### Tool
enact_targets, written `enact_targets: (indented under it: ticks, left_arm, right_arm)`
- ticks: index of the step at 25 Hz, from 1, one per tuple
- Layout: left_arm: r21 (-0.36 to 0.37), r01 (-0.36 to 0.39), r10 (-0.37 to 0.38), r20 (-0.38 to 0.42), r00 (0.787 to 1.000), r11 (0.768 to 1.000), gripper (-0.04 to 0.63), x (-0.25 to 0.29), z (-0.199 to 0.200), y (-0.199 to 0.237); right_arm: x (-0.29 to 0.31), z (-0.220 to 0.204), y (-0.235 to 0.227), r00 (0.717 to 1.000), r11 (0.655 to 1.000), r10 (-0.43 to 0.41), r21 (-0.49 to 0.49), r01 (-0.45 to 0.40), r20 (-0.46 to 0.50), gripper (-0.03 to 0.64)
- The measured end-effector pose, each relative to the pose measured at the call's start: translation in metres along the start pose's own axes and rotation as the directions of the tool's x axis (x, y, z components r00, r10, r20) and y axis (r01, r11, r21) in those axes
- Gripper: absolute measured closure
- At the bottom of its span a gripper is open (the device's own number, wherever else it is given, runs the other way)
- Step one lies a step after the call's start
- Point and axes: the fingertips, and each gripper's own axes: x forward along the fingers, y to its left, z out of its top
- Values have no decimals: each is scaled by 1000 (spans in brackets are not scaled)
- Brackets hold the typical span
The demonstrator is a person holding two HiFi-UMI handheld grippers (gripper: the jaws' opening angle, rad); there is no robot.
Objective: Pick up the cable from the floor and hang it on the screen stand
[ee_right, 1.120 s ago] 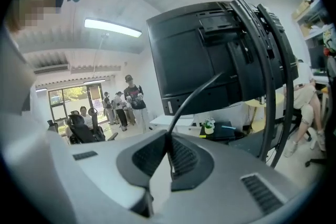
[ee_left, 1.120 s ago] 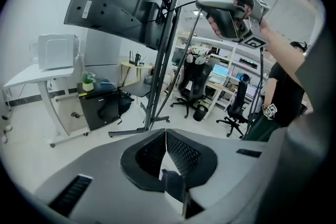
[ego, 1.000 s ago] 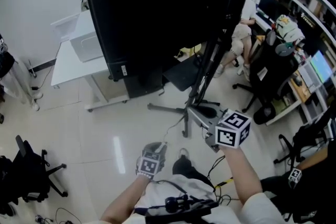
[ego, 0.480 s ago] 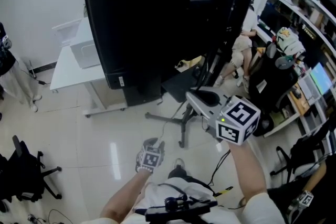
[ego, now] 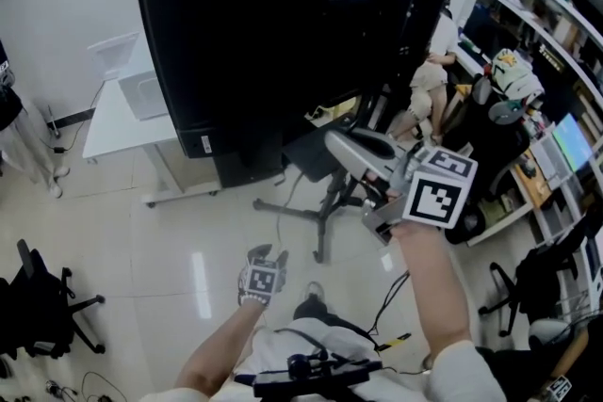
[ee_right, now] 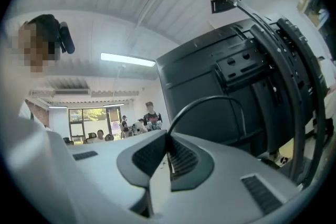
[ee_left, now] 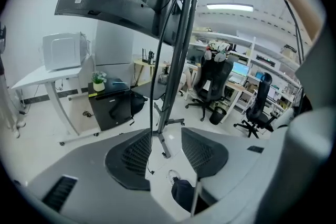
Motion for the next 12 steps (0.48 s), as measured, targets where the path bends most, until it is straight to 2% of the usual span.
enact_targets:
  ticks: [3,8,12]
  left_arm:
    - [-26,14,-13,14,1000,1000,413,-2,-10,2]
    - [-103,38,-39,-7,999,994,413,6,-38,0]
    - [-98,10,-11,-8,1000,995,413,11,-40,6]
  right_arm:
    - [-6,19,7,999,1000,12,12,-12,32,595]
    - [-18,43,16,990,985,84,142,-100,116,594]
    - [-24,54,21,977,965,138,200,-170,164,594]
